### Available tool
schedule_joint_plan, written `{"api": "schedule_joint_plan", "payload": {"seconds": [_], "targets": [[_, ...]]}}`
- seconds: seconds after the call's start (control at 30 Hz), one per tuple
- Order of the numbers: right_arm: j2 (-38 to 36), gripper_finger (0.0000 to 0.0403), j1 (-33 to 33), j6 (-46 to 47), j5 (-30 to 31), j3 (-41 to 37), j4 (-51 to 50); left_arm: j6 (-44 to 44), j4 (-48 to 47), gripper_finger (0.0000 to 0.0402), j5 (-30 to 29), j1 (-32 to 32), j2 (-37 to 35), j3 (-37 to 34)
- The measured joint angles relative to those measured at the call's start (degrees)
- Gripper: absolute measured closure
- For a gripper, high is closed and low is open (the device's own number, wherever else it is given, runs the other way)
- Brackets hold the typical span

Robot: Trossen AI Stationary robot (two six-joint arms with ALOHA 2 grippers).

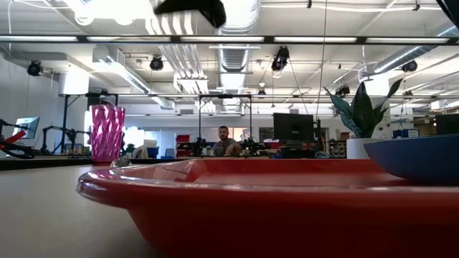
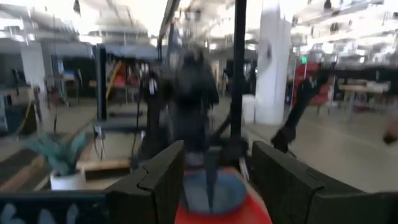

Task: Pick and place plate/cup/fork/spoon on tray
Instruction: Put the orange spoon on the orange serving tray to the left of the blue plate

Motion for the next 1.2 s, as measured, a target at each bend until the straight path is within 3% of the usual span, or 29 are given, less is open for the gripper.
{"api": "schedule_joint_plan", "payload": {"seconds": [0.13, 0.23, 0.37, 0.53, 0.67, 0.87, 1.2], "targets": [[-1.02, 0.0343, -0.89, -6.88, 0.3, 6.79, -2.63, -3.57, -4.5, 0.0234, -0.08, 0.0, -0.01, -0.03], [-2.12, 0.0385, -0.8, -12.21, 4.31, 12.34, -7.01, -6.76, -9.62, 0.0254, -0.35, 0.0, 0.17, -0.13], [-3.17, 0.0393, -0.05, -16.63, 12.59, 19.91, -13.3, -10.05, -16.1, 0.0307, -2.76, 0.0, 1.23, -0.31], [-5.93, 0.0394, 0.29, -19.81, 16.54, 22.7, -15.75, -11.73, -18.98, 0.0391, -5.35, 0.0, 4.01, -0.72], [-7.94, 0.0394, 0.33, -19.64, 16.63, 22.68, -17.88, -14.46, -21.1, 0.0399, -10.58, 0.0, 7.1, -0.98], [-8.94, 0.0394, 0.34, -17.39, 16.61, 22.66, -23.89, -24.95, -28.86, 0.0401, -23.35, 0.4, 12.97, -0.95], [-9.28, 0.0394, 0.34, -18.49, 13.55, 22.63, -26.65, -39.37, -26.9, 0.04, -23.74, 2.87, 23.25, -2.16]]}}
